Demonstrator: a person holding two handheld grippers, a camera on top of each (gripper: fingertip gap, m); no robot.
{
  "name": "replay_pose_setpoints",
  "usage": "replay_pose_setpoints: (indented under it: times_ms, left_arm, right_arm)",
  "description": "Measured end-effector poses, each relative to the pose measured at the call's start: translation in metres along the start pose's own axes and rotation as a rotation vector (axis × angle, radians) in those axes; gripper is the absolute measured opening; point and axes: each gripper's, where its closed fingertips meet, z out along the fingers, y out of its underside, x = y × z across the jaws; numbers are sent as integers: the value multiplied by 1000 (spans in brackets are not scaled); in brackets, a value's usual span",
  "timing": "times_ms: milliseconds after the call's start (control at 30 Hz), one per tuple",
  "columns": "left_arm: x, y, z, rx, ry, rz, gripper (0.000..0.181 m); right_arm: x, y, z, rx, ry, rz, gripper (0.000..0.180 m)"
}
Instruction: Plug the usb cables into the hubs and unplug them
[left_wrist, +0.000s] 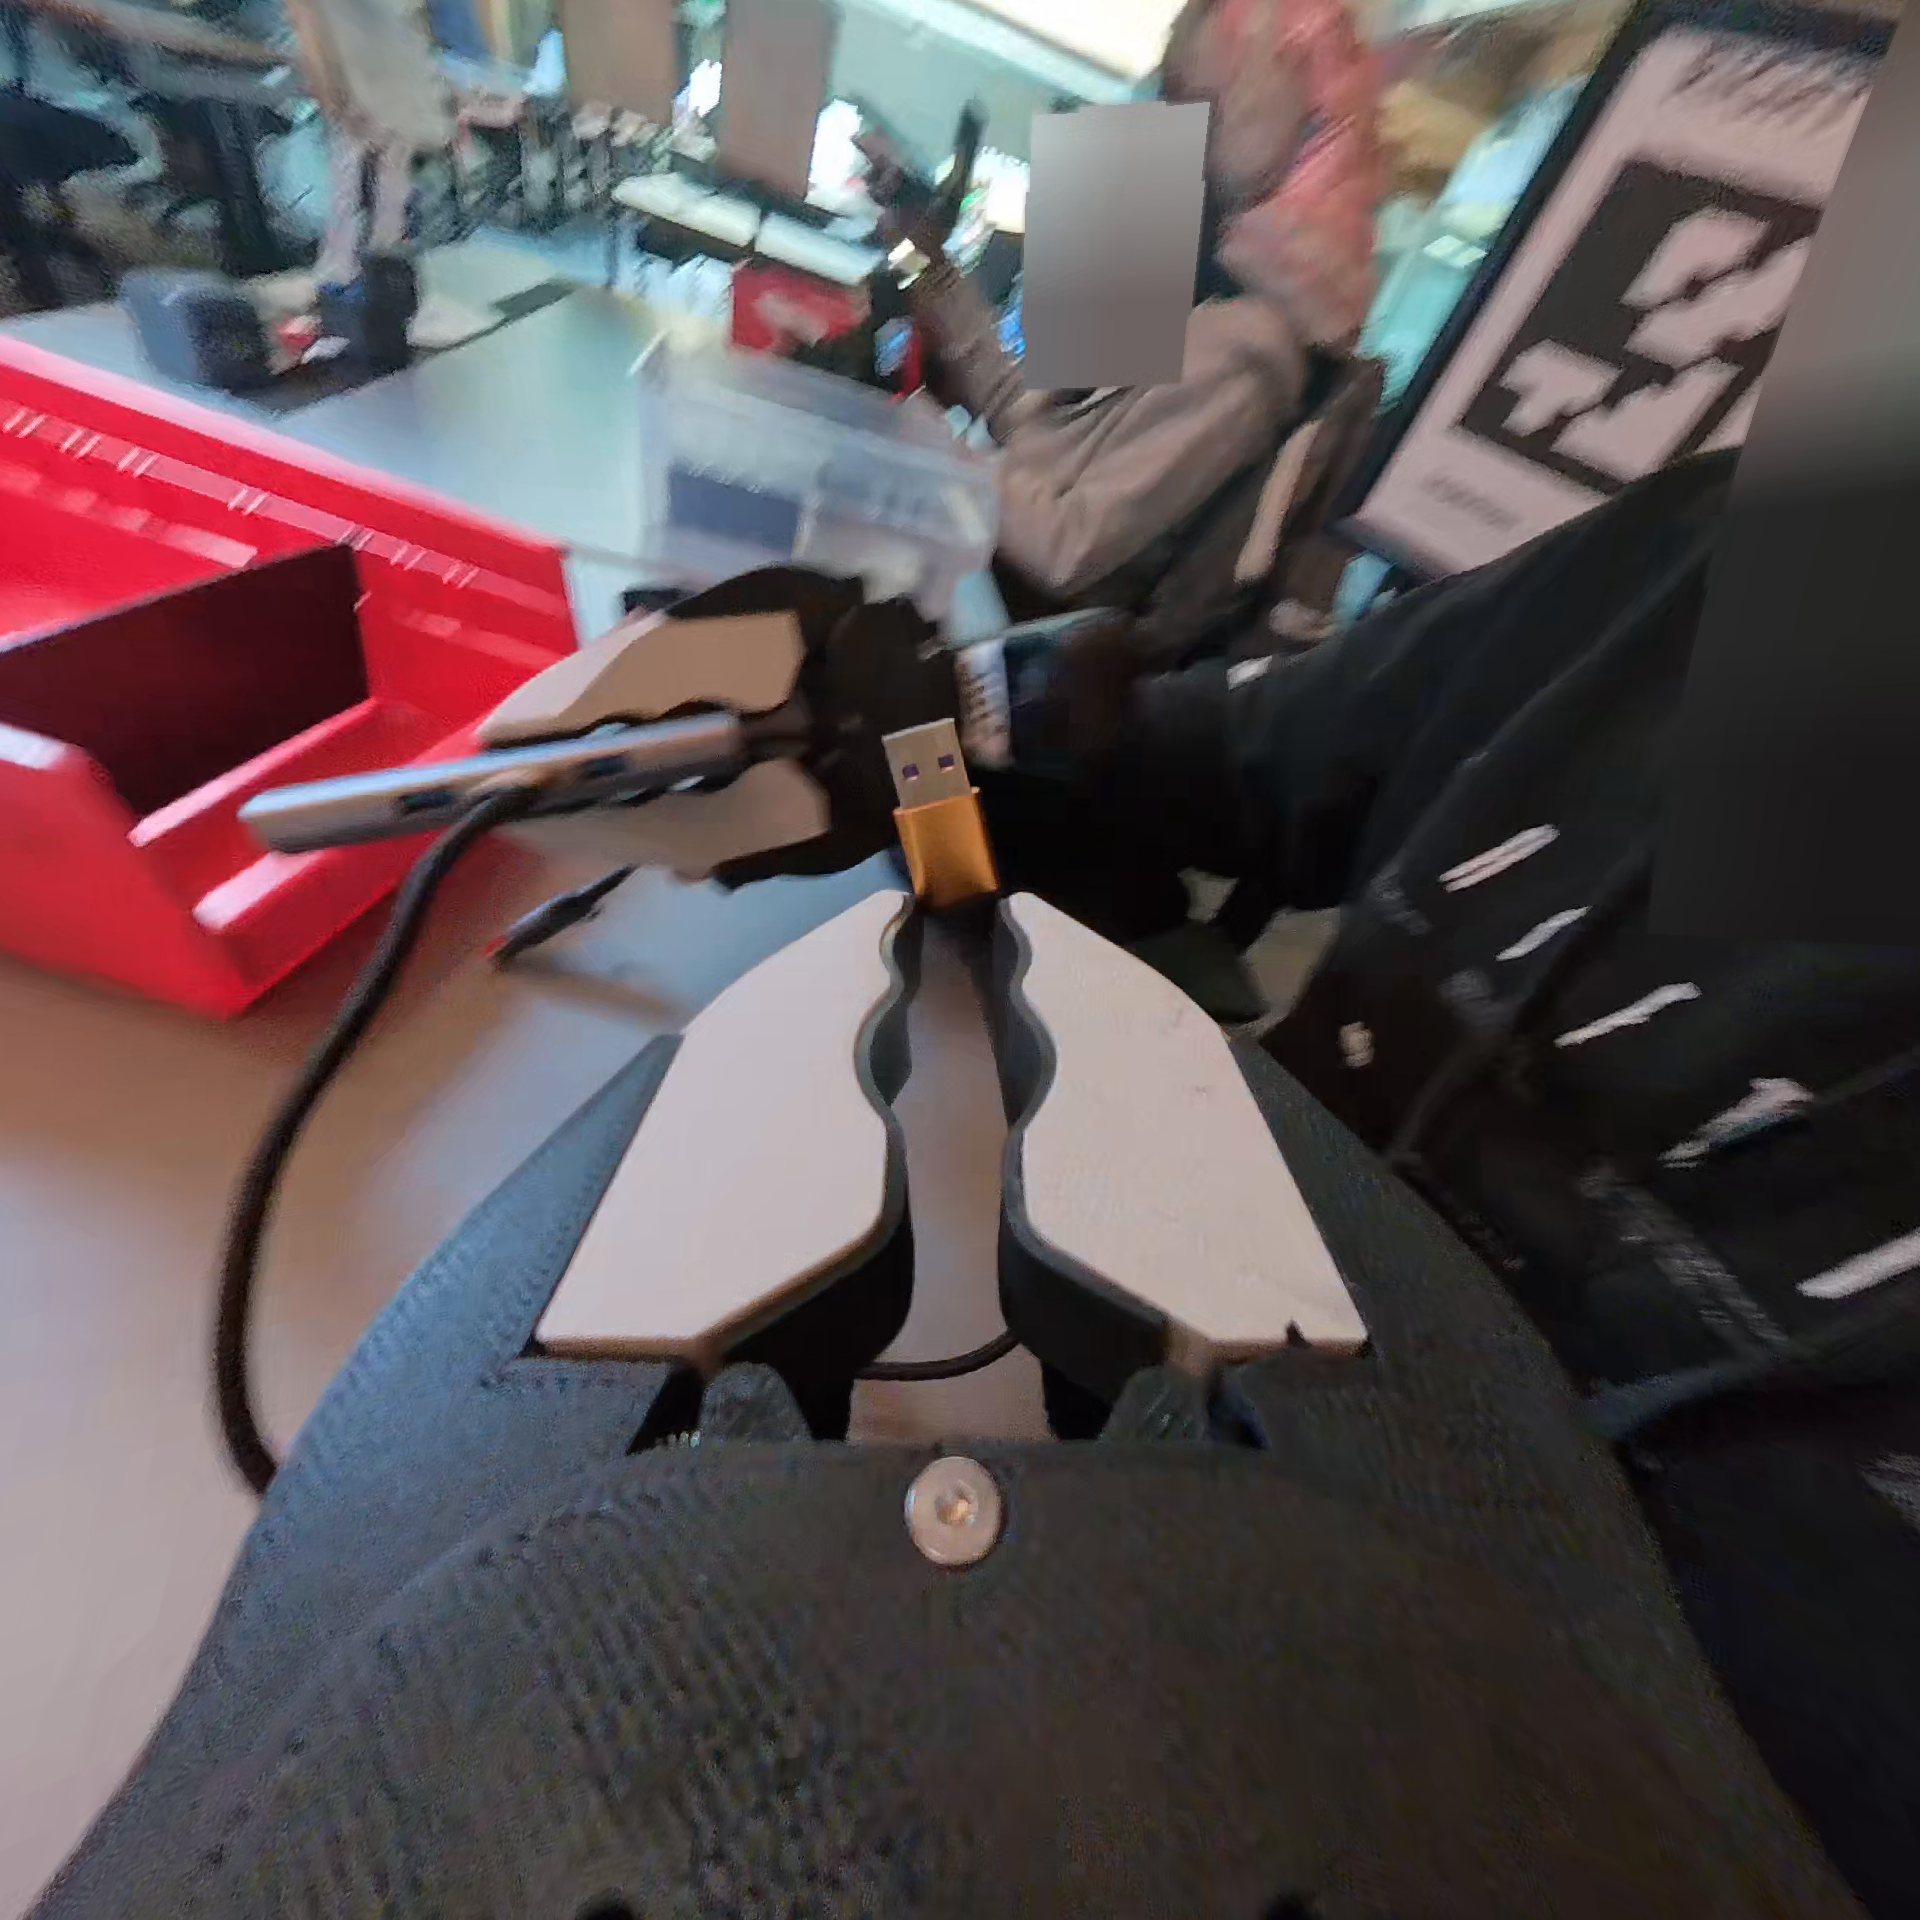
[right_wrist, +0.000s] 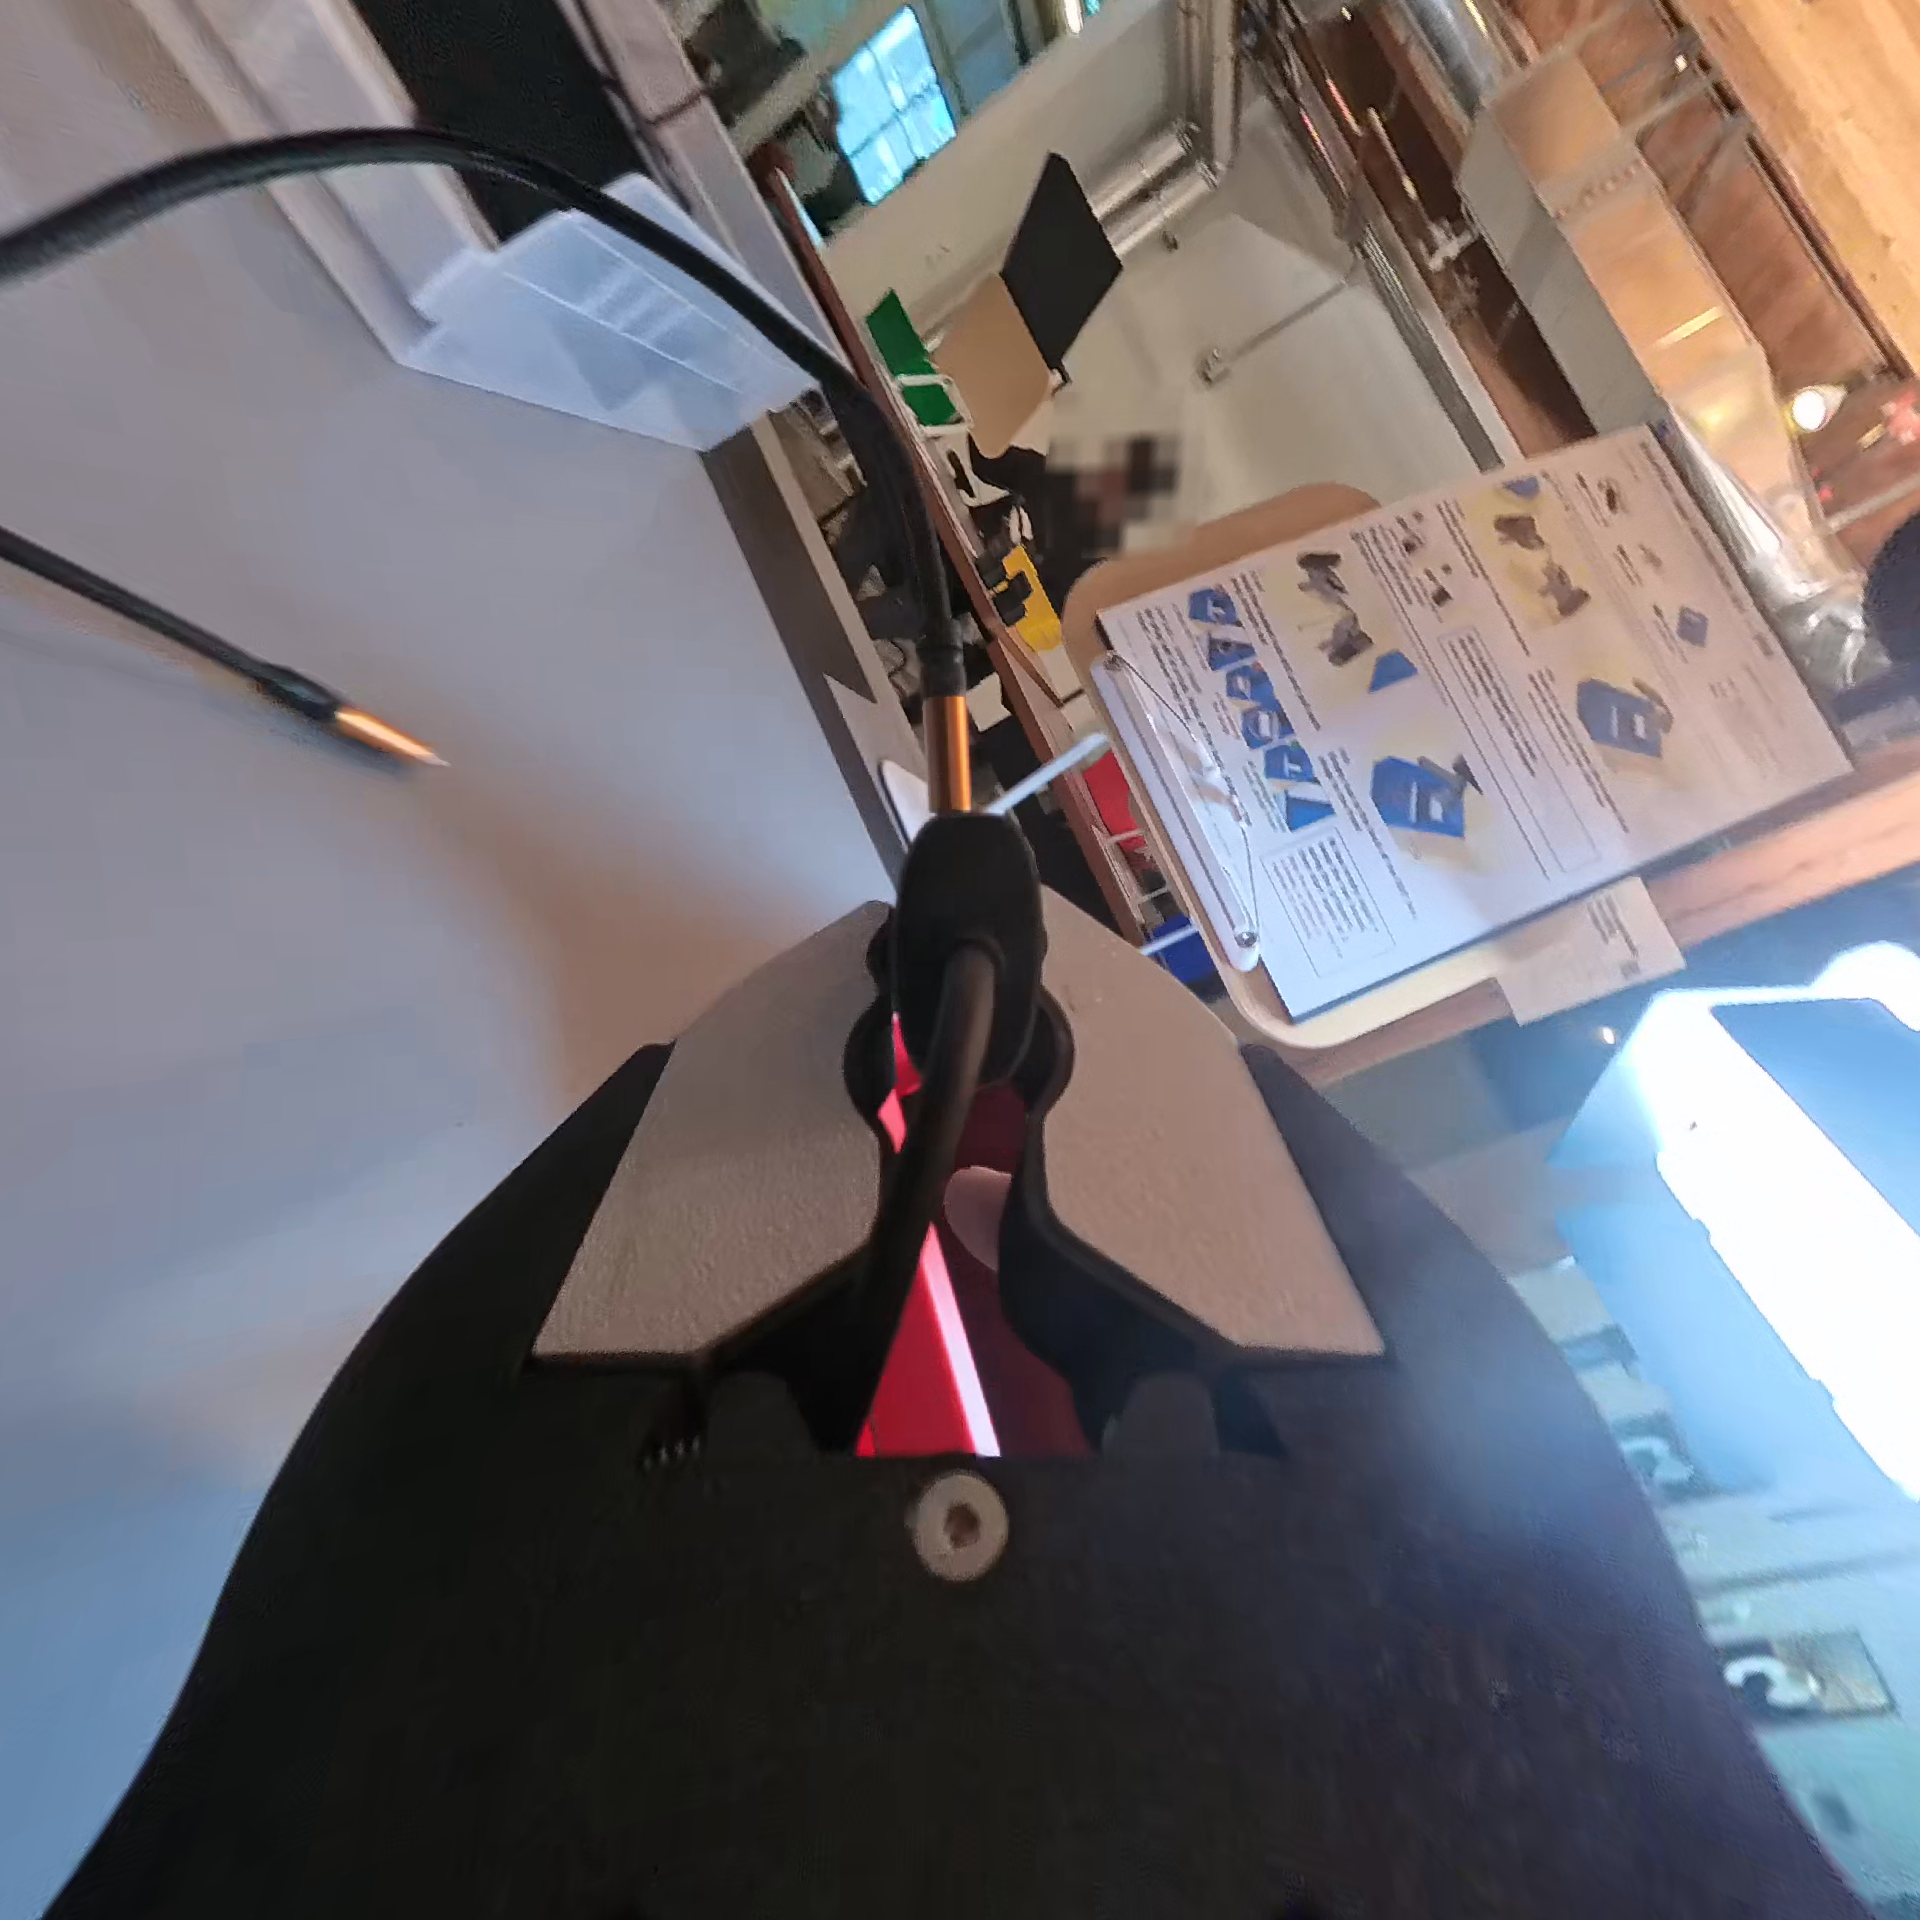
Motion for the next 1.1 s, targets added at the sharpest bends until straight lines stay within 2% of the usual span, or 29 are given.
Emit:
replay_pose_setpoints:
  times_ms: [167, 233, 333, 433, 500, 567, 700, 967, 1100]
  left_arm:
    - [74, -58, -29, 202, 312, 47, 13]
    - [73, -62, -39, 211, 303, 39, 13]
    - [32, -28, -51, 48, 206, -91, 13]
    - [-33, 34, -57, -158, 10, -337, 13]
    - [-64, 76, -59, -301, -129, -385, 13]
    - [-79, 102, -60, -410, -214, -396, 13]
    - [-105, 124, -65, -567, -438, -297, 3]
    - [-114, 133, -69, -678, -705, -219, 27]
    - [-120, 148, -60, -733, -792, -196, 25]
  right_arm:
    - [17, 17, 2, -62, 57, 67, 17]
    - [19, 21, 2, -81, 66, 71, 17]
    - [20, 23, 2, -97, 71, 65, 17]
    - [21, 24, 2, -105, 72, 68, 17]
    - [22, 25, 2, -112, 73, 68, 17]
    - [23, 26, 2, -115, 74, 70, 17]
    - [24, 27, 1, -118, 75, 77, 17]
    - [31, 30, -1, -127, 93, 87, 17]
    - [33, 31, -1, -130, 95, 93, 17]
